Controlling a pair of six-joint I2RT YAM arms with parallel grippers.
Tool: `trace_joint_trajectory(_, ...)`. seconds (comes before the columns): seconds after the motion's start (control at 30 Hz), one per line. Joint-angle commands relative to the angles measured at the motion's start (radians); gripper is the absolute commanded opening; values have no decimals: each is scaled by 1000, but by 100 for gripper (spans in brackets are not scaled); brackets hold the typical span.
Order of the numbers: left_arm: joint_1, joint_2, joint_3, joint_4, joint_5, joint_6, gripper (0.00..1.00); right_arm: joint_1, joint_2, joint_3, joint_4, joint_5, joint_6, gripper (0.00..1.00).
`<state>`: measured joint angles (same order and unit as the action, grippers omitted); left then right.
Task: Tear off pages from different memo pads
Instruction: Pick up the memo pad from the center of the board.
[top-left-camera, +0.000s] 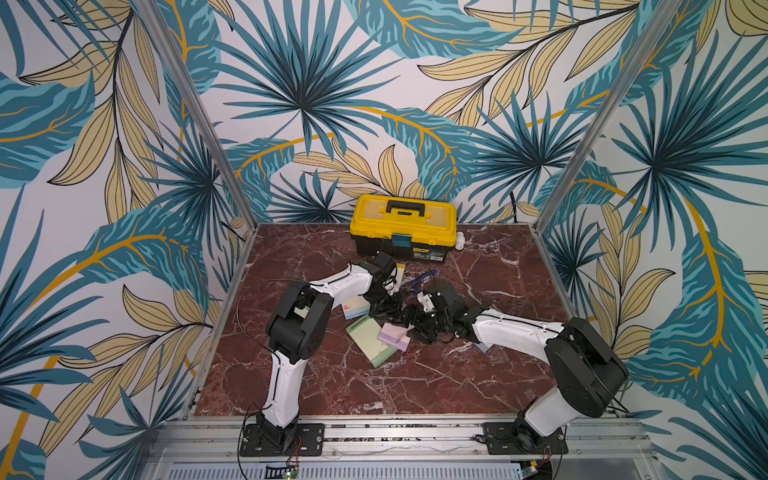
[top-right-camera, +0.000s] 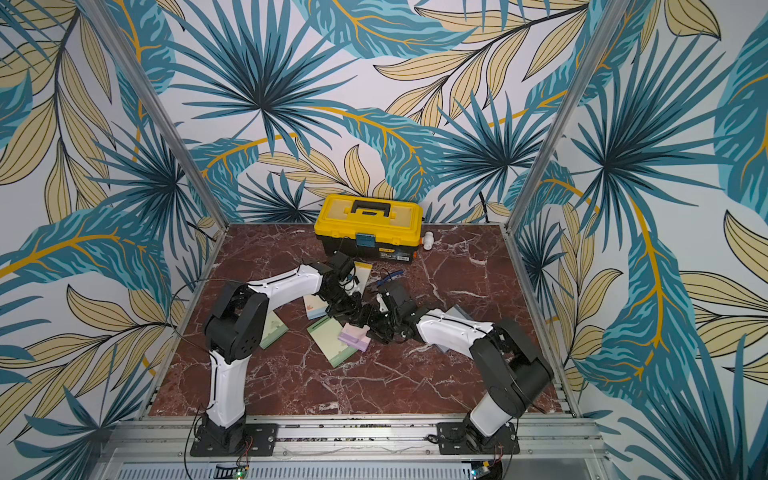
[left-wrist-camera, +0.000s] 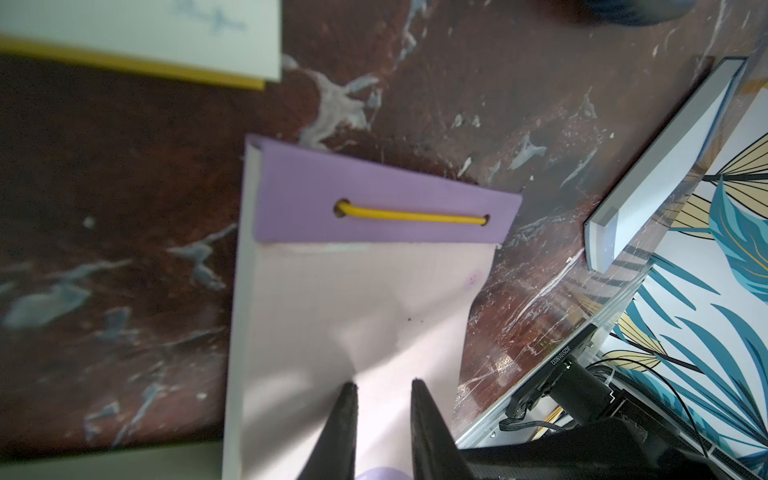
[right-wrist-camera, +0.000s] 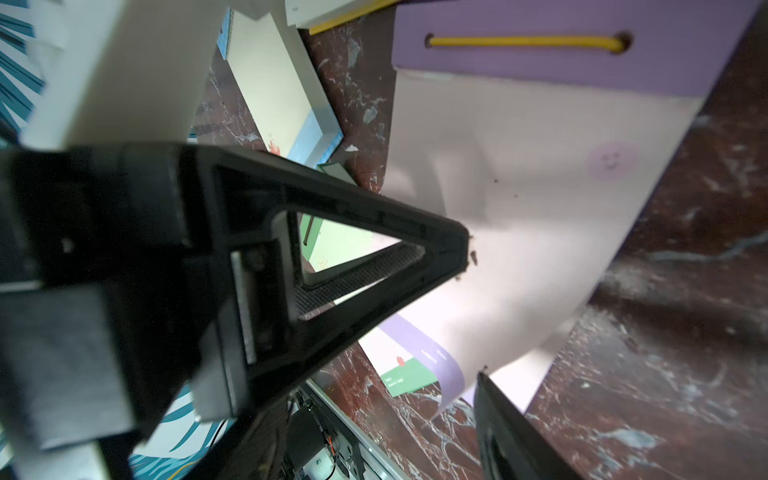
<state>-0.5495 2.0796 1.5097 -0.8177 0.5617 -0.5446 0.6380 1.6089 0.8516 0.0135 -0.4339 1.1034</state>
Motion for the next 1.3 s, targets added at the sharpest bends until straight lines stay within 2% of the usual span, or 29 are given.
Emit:
trace_joint_trajectory(0.0, -10, 11, -35, 12, -49, 2, 25, 10, 19, -25, 43, 12, 18, 71)
trace_joint_trajectory(0.8, -10, 7, -42, 20, -42, 0, 25, 15, 55, -77, 116, 24, 38, 70)
trace_joint_trajectory(0.83, -10, 7, -42, 19, -38, 0, 25, 17, 57, -77, 115, 26, 38, 67)
trace_joint_trajectory(0.9, -10, 4, -41, 21, -26, 4, 25, 21, 63, -78, 108, 26, 35, 55)
trace_joint_trajectory(1.1, 8, -16, -71, 59, 9, -9, 25, 33, 89, -76, 102, 20, 31, 52)
trace_joint_trajectory(1.17, 10, -20, -77, 67, 13, -11, 25, 34, 96, -73, 98, 20, 33, 47)
trace_joint_trajectory(1.27, 11, -20, -80, 71, 12, -10, 25, 35, 100, -58, 61, 25, 29, 34)
